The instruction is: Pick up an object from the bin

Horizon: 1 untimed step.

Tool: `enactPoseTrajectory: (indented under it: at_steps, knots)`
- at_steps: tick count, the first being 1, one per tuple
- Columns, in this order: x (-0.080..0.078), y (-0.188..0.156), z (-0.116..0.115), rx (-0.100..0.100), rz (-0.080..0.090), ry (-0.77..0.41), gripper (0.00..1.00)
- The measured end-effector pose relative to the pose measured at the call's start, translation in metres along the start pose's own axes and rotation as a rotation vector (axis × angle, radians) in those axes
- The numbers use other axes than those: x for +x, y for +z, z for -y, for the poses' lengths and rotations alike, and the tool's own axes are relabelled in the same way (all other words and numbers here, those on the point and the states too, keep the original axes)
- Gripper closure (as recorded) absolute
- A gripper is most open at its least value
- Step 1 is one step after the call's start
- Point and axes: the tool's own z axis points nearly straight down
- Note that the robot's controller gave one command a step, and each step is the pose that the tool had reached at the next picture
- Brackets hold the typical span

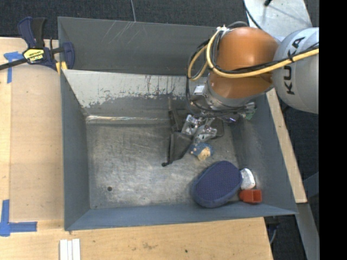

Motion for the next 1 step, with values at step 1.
enactPoseTrajectory:
  at_steps: [1]
  knots:
    - [-0.0011, -0.0315, 0.0019, -0.003, -0.002, 0.004, 1.00]
